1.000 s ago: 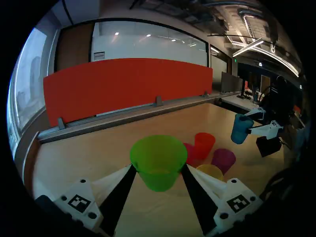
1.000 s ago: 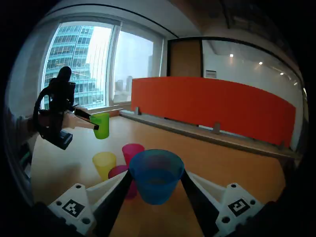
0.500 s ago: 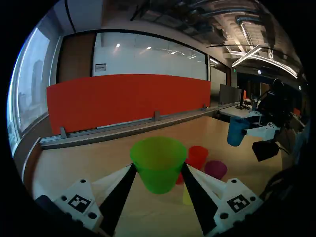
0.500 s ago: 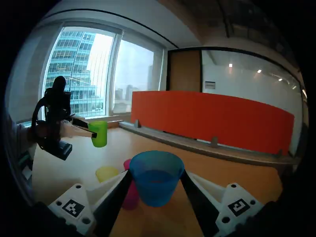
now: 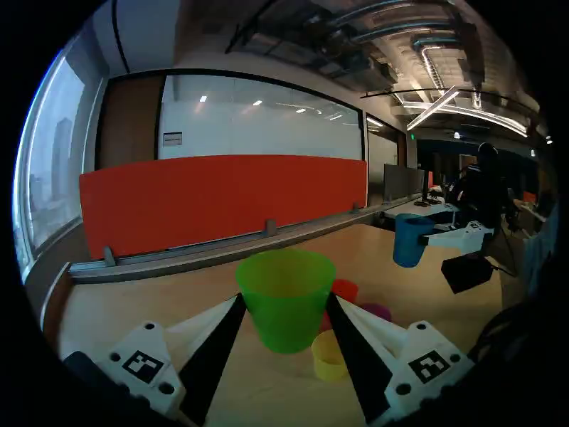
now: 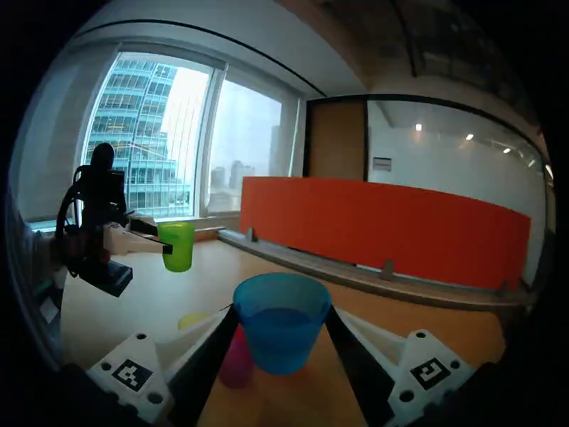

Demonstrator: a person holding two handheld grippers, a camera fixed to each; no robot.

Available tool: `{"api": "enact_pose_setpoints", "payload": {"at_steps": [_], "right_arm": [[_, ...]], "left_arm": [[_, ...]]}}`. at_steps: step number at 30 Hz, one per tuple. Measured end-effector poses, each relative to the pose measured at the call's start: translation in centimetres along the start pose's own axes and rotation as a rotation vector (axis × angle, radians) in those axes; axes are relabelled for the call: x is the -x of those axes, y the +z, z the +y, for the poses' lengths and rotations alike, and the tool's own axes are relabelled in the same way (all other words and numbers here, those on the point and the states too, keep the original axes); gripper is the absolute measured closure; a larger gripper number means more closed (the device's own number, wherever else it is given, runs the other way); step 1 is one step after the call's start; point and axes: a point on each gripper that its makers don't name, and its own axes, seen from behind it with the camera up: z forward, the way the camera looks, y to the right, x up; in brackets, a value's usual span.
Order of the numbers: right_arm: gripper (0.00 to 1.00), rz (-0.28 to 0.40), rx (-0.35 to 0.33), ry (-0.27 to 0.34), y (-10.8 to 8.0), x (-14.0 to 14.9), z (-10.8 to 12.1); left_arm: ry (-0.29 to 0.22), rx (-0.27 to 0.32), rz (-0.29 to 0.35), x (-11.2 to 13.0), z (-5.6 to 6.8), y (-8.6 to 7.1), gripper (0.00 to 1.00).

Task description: Pour water

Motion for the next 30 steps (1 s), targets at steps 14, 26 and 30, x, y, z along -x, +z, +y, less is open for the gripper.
{"api": "enact_pose_setpoints", "payload": {"at_steps": [14, 26, 30], "right_arm": [[0.1, 0.025, -0.043, -0.055, -0.1, -2.9, -0.8], [0.1, 0.05, -0.099, -0.135, 0.2, -5.6, -1.9], [0.1, 0.058, -0.113, -0.174, 0.3, -6.6, -2.4]], "left_arm": [[0.035, 0.054, 0.053, -1.5, 3.7, -1.3, 0.18], [0.038, 0.104, 0.065, -1.5, 6.0, -1.3, 0.18], [0.044, 0.123, 0.063, -1.4, 6.9, -1.4, 0.18]]}}
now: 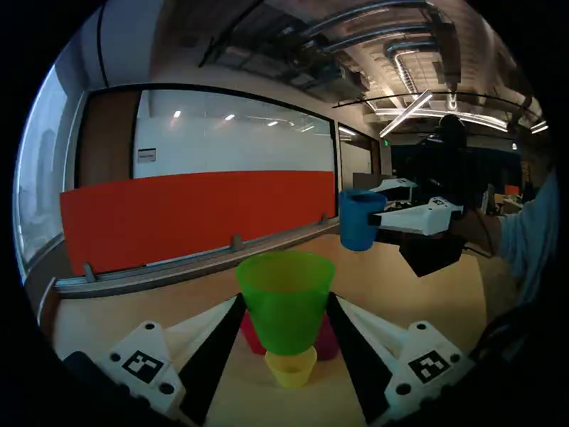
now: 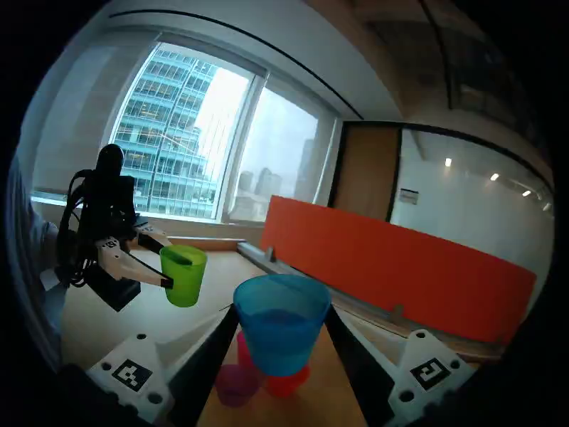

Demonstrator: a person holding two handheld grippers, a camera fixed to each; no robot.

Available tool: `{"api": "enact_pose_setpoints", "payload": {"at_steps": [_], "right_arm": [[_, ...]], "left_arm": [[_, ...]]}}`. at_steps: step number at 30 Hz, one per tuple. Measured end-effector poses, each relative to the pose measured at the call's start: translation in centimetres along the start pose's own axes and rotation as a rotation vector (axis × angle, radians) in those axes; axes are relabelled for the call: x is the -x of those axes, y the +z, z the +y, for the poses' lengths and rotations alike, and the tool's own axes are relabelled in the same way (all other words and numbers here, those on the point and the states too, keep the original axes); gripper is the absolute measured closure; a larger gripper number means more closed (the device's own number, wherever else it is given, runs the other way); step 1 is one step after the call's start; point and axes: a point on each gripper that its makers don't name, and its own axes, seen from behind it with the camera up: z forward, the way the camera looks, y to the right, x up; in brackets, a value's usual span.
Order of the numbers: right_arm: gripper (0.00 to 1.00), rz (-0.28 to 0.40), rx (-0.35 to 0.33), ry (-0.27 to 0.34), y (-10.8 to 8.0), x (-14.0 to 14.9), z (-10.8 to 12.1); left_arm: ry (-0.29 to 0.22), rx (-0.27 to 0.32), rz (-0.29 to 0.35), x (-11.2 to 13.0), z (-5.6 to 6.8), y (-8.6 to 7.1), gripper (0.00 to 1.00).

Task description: Pour water

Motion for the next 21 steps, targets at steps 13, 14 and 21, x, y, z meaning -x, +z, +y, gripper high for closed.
{"api": "enact_pose_setpoints", "payload": {"at_steps": [13, 14, 21], "right_arm": [[0.1, 0.038, -0.036, -0.18, 0.7, -3.9, -1.1], [0.1, 0.041, -0.037, -0.199, 0.7, -4.2, -1.3], [0.1, 0.058, -0.039, -0.3, 1.0, -6.0, -1.8]], "left_arm": [[0.012, 0.056, 0.003, -0.3, 2.7, 0.5, 0.18], [0.014, 0.061, 0.003, -0.4, 2.8, 0.5, 0.18], [0.02, 0.081, 0.007, -0.8, 3.8, 0.7, 0.18]]}}
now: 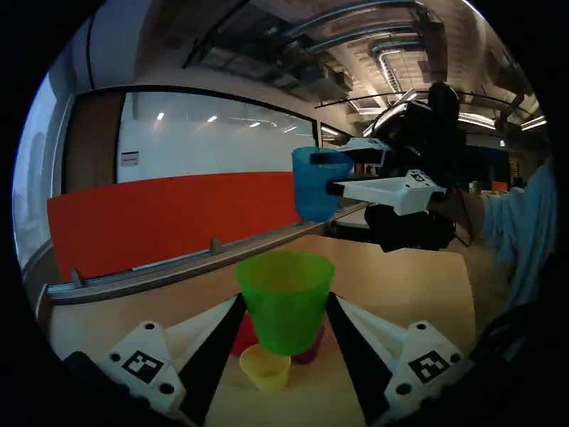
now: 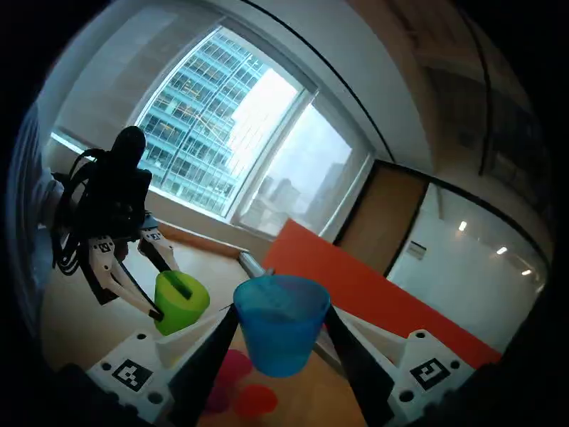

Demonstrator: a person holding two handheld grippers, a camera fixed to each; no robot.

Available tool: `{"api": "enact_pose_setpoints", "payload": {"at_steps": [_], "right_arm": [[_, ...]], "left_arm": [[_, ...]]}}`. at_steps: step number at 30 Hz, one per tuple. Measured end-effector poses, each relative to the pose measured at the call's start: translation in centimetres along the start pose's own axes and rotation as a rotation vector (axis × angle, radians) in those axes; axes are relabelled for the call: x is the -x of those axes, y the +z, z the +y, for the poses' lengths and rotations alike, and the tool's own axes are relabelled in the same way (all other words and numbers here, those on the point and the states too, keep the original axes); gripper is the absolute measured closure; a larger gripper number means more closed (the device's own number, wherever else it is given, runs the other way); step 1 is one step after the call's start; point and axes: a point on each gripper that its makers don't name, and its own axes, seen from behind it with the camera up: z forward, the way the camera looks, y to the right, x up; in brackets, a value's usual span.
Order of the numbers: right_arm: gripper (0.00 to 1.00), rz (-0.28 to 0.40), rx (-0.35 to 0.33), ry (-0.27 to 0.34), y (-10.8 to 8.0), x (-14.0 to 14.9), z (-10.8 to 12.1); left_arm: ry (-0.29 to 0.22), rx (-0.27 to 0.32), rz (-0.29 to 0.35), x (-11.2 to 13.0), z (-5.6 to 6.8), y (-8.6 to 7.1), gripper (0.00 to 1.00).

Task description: Pour water

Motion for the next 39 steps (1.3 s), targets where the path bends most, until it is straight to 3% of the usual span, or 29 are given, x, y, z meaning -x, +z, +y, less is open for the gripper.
{"api": "enact_pose_setpoints", "payload": {"at_steps": [39], "right_arm": [[0.1, 0.014, 0.007, -0.434, 2.2, -4.9, 0.2]], "left_arm": [[0.012, 0.068, 0.034, -1.7, 2.6, 0.4, 0.18]]}}
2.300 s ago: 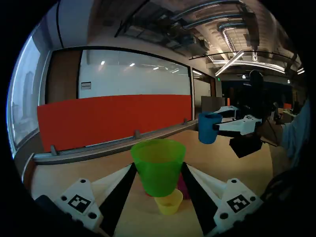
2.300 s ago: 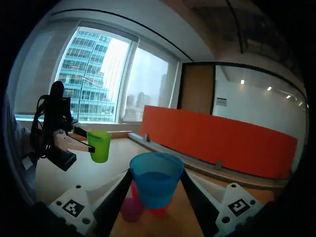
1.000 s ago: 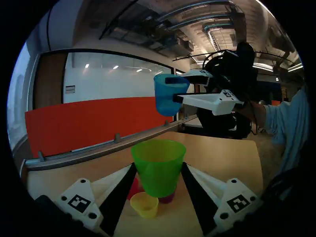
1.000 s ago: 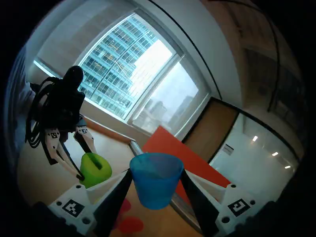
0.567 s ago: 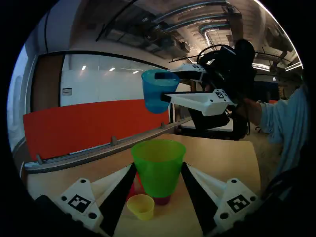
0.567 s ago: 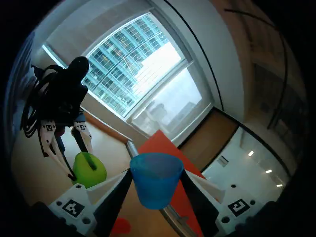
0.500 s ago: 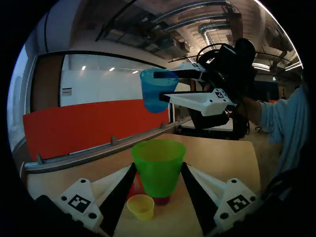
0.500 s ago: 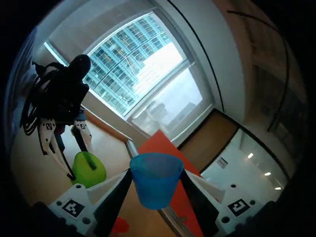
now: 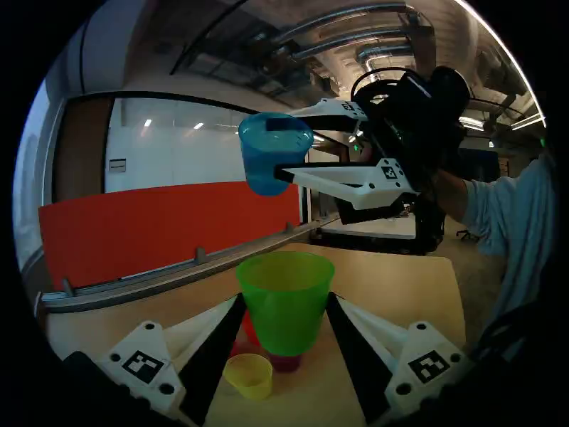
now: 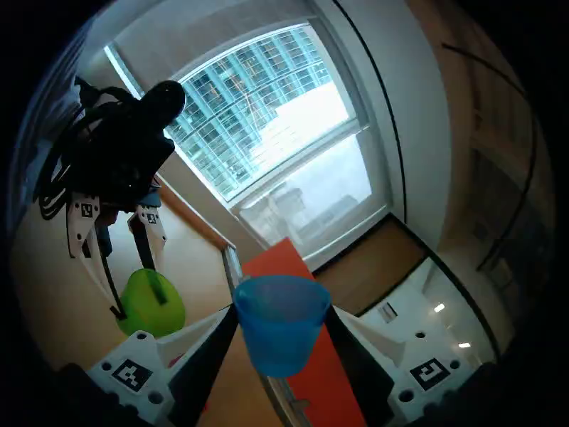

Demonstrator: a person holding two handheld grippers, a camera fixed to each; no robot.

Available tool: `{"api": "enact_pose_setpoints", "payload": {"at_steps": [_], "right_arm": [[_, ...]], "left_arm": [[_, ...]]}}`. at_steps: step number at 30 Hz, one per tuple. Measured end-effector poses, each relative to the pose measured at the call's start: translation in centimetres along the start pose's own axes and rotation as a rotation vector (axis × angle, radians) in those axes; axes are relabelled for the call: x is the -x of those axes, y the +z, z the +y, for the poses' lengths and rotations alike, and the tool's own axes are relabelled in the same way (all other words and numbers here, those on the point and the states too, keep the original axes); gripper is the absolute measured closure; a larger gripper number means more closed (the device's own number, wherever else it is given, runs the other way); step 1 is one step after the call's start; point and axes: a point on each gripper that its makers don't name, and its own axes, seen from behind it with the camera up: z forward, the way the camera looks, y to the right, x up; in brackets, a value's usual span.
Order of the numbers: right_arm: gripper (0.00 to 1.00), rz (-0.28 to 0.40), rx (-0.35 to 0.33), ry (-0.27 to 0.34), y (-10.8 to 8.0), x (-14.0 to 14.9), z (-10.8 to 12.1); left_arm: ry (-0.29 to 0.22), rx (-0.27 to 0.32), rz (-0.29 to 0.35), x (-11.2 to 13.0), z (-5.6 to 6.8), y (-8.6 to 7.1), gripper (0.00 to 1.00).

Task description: Pour water

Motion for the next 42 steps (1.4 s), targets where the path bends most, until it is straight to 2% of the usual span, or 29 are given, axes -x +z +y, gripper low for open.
{"api": "enact_pose_setpoints", "payload": {"at_steps": [12, 42], "right_arm": [[0.1, -0.007, 0.006, -0.097, 0.3, -1.0, -0.2], [0.11, -0.01, 0.038, -0.247, 0.2, -1.8, 1.6]], "left_arm": [[-0.004, 0.005, 0.009, -0.4, 0.3, 0.3, 0.18], [0.0, 0.016, 0.017, -0.9, 1.1, 0.2, 0.18]]}}
